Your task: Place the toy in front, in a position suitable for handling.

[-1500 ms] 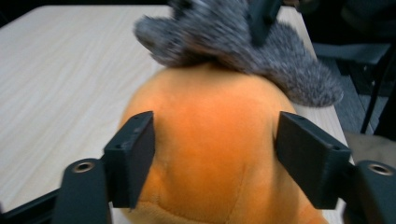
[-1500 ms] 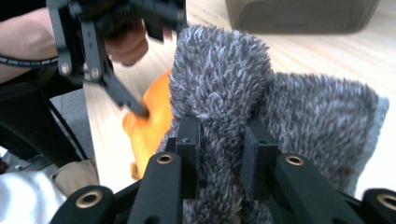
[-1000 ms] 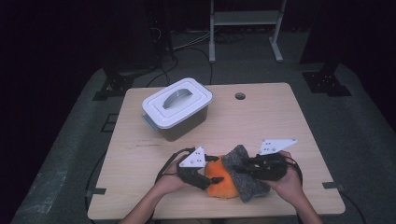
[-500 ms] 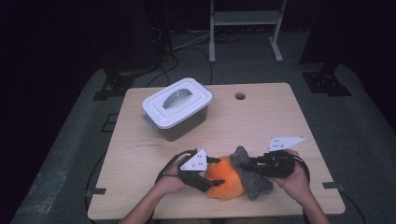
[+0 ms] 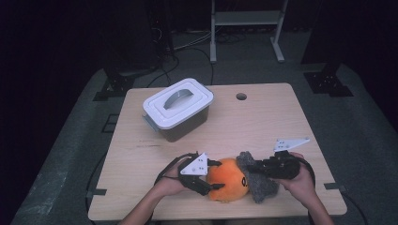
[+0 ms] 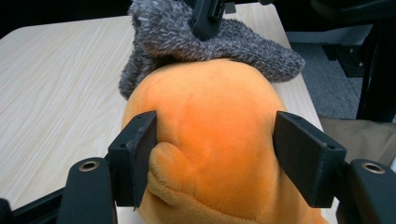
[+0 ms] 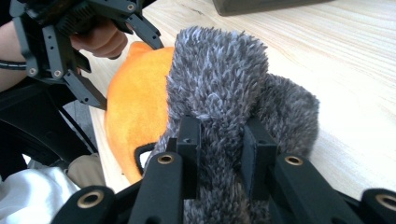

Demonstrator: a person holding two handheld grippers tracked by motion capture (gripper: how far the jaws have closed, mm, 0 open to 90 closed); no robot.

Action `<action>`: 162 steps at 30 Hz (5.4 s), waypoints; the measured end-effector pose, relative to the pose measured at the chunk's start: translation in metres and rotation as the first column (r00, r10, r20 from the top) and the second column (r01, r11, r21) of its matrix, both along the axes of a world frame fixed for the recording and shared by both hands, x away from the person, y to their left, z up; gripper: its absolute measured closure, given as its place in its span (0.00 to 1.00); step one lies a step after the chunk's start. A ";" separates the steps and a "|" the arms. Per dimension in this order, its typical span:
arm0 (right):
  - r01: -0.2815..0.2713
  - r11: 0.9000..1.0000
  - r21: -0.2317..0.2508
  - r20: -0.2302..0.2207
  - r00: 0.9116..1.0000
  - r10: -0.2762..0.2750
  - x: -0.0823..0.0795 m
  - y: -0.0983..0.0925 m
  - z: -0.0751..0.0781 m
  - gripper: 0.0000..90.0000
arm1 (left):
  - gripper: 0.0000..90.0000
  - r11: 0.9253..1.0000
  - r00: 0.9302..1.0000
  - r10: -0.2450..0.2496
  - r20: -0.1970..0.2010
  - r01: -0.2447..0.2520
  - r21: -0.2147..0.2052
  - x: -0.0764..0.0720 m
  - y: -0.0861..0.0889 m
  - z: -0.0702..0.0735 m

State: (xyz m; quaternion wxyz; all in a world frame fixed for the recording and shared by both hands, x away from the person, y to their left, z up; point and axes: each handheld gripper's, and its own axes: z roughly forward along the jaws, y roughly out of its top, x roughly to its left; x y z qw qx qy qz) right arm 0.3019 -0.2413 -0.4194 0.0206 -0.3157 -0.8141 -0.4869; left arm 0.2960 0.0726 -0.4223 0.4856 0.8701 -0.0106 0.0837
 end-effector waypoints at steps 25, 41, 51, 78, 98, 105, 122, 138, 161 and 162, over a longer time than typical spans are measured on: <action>0.014 1.000 0.004 0.025 1.000 -0.014 -0.001 0.009 0.003 0.79 | 0.35 0.995 0.988 0.094 -0.126 -0.096 -0.014 0.026 0.022 -0.014; 0.033 0.999 -0.043 0.006 0.999 -0.033 0.001 0.004 -0.010 0.78 | 0.31 0.989 0.990 0.095 -0.107 -0.107 -0.106 0.027 0.032 0.000; 0.068 0.996 -0.050 0.016 0.998 -0.067 0.001 0.001 -0.004 0.79 | 0.50 0.996 0.994 0.076 -0.082 -0.079 -0.036 0.024 0.031 -0.003; -0.014 1.000 -0.001 0.146 0.989 0.014 -0.019 0.031 0.027 0.79 | 0.44 0.987 0.988 0.107 -0.112 -0.119 -0.104 0.022 0.009 0.000; -0.101 0.989 -0.110 0.157 0.981 0.118 -0.027 0.051 0.020 0.79 | 0.45 0.980 0.978 0.153 -0.144 -0.170 -0.108 0.025 0.009 -0.011; -0.106 0.987 -0.120 0.111 0.987 0.120 -0.025 0.029 0.010 0.79 | 0.44 0.978 0.974 0.151 -0.168 -0.171 -0.115 0.028 0.011 -0.012; -0.085 0.991 -0.104 0.094 0.991 0.095 -0.023 0.033 0.008 0.79 | 0.37 0.975 0.962 0.155 -0.224 -0.186 -0.124 0.025 0.009 -0.006; -0.020 0.999 -0.034 0.098 0.995 0.023 -0.011 0.020 0.015 0.79 | 0.34 0.967 0.975 0.165 -0.149 -0.190 -0.172 0.019 0.006 -0.001; -0.057 0.997 -0.058 0.087 0.994 0.062 -0.011 0.026 0.026 0.80 | 0.35 0.988 0.990 0.090 -0.111 -0.103 -0.118 0.011 -0.004 -0.002; -0.058 0.997 -0.056 0.093 0.994 0.063 -0.011 0.026 0.027 0.80 | 0.35 0.989 0.991 0.087 -0.107 -0.099 -0.113 0.010 -0.006 -0.002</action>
